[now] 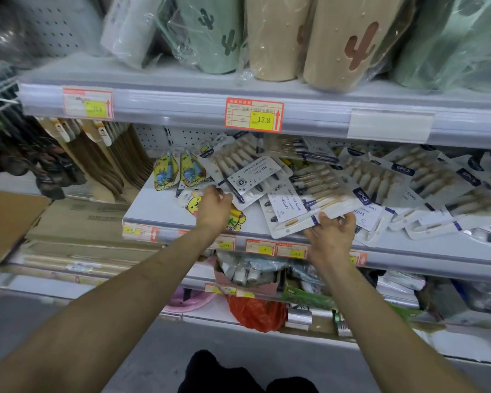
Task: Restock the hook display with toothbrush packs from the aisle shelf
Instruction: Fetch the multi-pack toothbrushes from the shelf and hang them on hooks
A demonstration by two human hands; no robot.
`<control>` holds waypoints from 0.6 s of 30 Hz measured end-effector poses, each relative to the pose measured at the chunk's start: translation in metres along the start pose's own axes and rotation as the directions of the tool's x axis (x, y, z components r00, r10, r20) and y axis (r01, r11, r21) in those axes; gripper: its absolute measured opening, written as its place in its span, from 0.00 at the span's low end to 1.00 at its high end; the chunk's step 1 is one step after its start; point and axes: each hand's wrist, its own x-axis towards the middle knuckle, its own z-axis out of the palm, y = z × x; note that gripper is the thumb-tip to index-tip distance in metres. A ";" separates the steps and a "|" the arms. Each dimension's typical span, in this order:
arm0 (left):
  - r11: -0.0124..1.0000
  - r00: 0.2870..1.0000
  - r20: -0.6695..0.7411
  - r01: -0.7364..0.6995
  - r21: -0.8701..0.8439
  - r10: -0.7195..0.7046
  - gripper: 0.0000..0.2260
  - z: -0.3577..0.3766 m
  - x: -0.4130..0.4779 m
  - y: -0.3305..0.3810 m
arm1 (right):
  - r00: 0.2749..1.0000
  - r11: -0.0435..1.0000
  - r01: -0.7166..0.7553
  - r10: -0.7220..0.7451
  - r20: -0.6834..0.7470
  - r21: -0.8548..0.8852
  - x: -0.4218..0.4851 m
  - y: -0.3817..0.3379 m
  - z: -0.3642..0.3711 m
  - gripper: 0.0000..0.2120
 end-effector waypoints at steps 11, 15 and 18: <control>0.761 0.933 0.041 0.316 -0.566 -0.357 0.14 0.007 0.063 0.014 | 0.998 0.994 -0.002 0.010 0.069 -0.111 -0.004 -0.014 -0.027 0.21; 0.687 0.946 0.109 0.297 -0.663 -0.304 0.12 0.005 0.055 0.013 | 1.000 0.992 -0.023 0.024 0.008 -0.121 -0.003 -0.015 -0.034 0.16; 0.632 0.961 0.168 0.270 -0.727 -0.218 0.15 0.001 0.041 0.017 | 0.998 0.992 -0.052 0.047 -0.045 -0.111 -0.003 -0.014 -0.035 0.11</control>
